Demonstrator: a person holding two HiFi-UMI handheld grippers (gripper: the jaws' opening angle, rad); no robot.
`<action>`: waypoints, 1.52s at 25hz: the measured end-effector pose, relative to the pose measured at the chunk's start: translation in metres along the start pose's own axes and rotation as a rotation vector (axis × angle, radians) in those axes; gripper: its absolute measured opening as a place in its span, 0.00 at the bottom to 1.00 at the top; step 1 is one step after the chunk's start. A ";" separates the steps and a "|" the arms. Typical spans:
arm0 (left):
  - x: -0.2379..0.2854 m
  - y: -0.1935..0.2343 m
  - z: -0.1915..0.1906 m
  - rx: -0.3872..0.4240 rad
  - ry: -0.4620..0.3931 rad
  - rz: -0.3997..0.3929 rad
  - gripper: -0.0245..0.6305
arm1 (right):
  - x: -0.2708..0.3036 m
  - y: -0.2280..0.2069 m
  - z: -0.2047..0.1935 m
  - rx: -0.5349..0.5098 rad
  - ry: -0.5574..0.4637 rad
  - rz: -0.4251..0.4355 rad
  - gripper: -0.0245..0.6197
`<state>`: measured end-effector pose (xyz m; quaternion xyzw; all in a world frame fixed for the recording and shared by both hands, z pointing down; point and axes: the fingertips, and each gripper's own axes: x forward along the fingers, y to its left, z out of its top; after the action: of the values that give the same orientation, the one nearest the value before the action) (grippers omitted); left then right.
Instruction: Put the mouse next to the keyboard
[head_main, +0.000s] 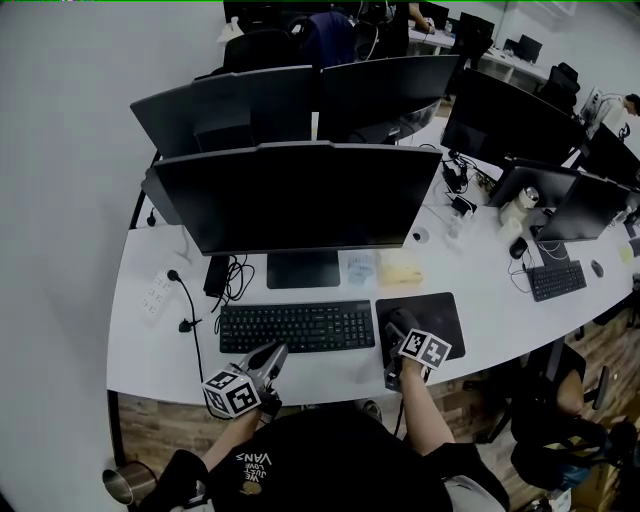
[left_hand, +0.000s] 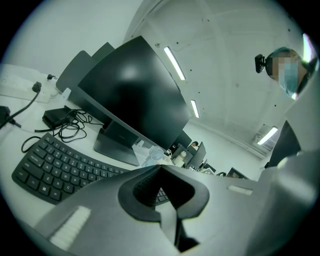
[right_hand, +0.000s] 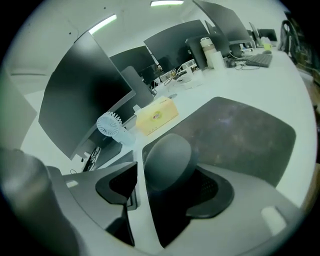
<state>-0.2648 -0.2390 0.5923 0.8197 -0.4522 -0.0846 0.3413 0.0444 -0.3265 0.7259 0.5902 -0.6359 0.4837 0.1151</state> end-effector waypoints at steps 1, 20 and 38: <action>-0.001 0.001 0.000 -0.001 0.004 -0.002 0.04 | -0.002 -0.001 -0.001 -0.014 0.006 -0.014 0.52; -0.003 0.010 -0.007 -0.014 0.038 -0.039 0.04 | -0.025 -0.025 -0.008 -0.028 -0.034 -0.107 0.62; -0.004 0.001 -0.007 0.004 0.016 -0.013 0.04 | -0.029 -0.019 -0.022 -0.180 -0.007 -0.069 0.62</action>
<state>-0.2647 -0.2332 0.5979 0.8240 -0.4443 -0.0795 0.3425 0.0597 -0.2887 0.7255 0.6009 -0.6565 0.4181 0.1819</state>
